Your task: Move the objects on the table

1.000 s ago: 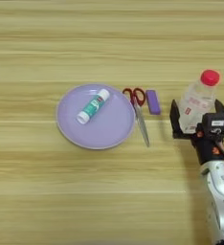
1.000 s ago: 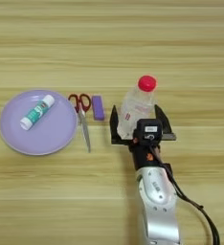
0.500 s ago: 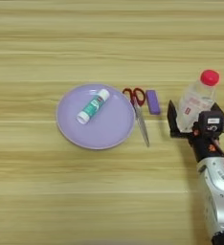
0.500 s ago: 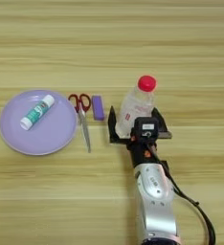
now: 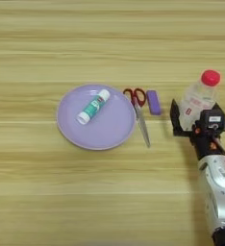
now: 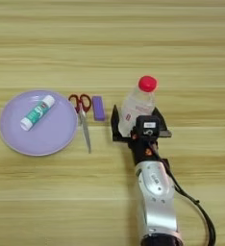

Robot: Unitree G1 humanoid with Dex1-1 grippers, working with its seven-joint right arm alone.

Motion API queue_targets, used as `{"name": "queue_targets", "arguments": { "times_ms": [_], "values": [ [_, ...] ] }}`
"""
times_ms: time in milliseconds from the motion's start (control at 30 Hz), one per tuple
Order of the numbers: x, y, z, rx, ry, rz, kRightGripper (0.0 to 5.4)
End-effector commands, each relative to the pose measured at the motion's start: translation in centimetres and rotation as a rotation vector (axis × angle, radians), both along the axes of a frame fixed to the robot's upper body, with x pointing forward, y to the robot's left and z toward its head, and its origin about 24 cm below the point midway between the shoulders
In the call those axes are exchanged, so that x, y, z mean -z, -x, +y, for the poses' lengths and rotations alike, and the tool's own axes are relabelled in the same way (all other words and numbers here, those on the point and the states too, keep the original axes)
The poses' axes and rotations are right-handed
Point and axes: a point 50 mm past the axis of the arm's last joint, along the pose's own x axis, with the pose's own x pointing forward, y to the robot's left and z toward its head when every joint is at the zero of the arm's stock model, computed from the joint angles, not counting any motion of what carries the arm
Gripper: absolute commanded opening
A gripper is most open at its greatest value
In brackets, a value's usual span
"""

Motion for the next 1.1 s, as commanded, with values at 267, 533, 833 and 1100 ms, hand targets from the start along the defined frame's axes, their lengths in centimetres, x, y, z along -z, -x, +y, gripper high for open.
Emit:
{"name": "queue_targets", "arguments": {
  "times_ms": [267, 533, 833, 1100],
  "values": [
    [-2.6, -1.0, -0.6, 0.019, 0.056, -0.117, 3.65],
    [-2.8, -0.8, -2.3, 0.081, 0.100, -0.118, 3.26],
    [-2.4, -0.3, -4.4, 0.154, 0.122, -0.103, 3.18],
    [-2.0, -0.3, -4.5, 0.161, 0.118, -0.091, 3.57]
  ]
}}
